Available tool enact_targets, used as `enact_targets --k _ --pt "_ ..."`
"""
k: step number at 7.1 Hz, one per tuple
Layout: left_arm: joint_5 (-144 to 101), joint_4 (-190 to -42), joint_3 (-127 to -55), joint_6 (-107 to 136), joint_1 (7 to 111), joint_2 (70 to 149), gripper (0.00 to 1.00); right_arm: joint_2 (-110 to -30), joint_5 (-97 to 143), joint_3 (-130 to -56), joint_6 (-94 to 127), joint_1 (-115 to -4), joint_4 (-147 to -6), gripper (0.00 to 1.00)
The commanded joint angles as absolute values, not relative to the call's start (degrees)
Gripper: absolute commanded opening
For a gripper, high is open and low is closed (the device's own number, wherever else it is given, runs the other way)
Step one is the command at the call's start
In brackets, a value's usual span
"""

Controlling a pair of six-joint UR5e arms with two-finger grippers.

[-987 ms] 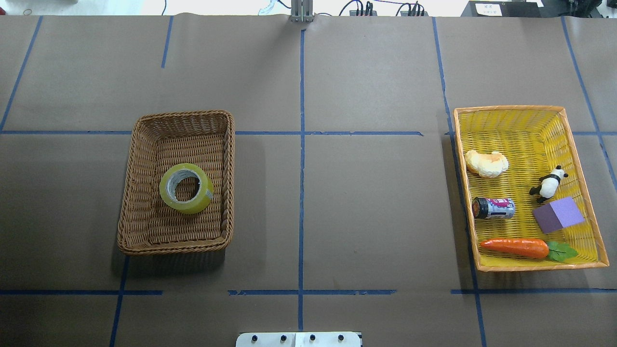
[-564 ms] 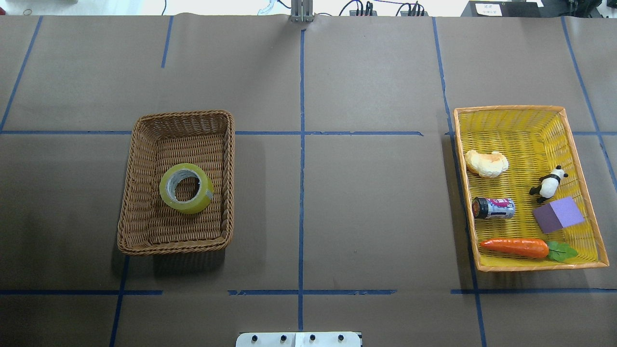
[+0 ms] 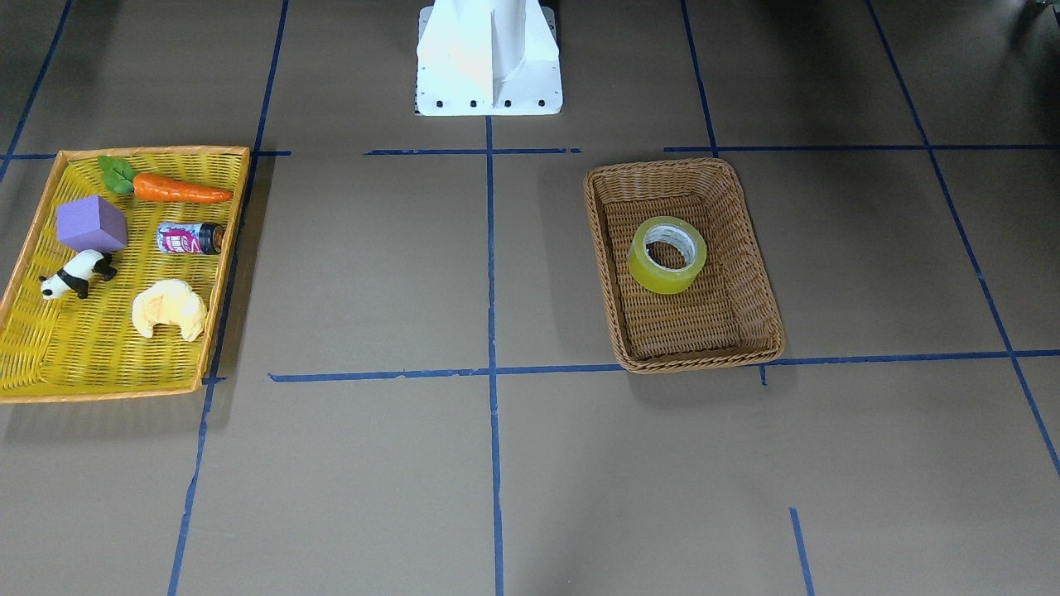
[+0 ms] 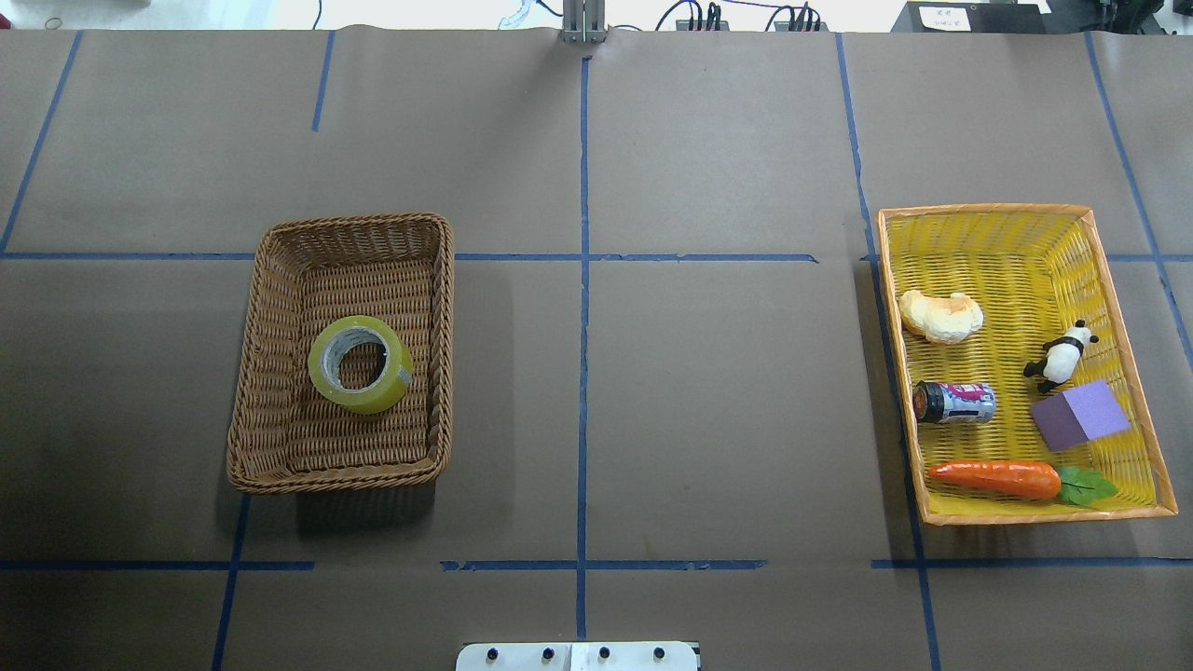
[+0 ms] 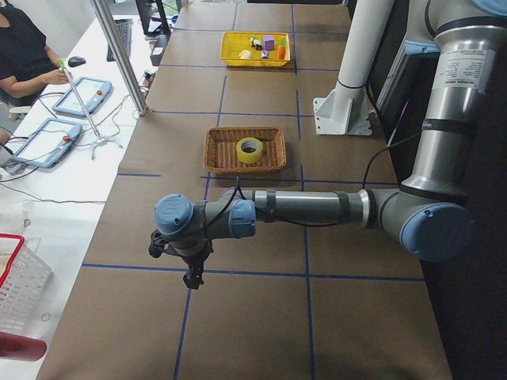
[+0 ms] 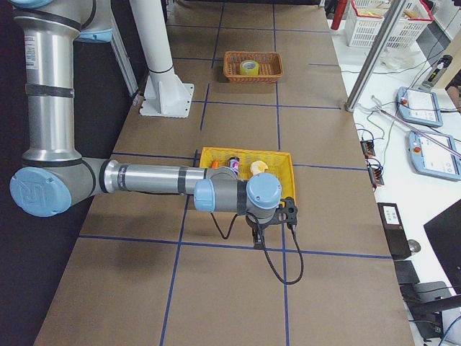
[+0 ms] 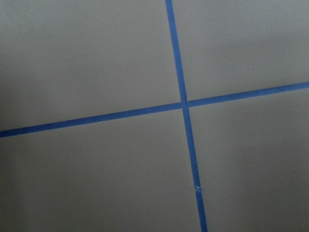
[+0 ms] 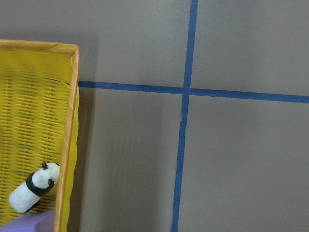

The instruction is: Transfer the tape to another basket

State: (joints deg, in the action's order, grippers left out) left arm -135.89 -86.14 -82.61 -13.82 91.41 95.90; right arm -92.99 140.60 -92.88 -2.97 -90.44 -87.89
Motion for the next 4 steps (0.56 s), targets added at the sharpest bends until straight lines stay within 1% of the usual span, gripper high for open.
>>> enact_targets --k 1,4 --pt "-136.31 -86.57 -83.31 -13.71 91.49 94.05 1.0 -92.64 140.54 -92.9 -2.9 -90.44 -87.89 1.0" --pt "-138.43 -86.4 -86.91 -12.49 91.58 92.29 1.0 -92.64 140.45 -92.9 -2.9 -90.44 -87.89 1.0"
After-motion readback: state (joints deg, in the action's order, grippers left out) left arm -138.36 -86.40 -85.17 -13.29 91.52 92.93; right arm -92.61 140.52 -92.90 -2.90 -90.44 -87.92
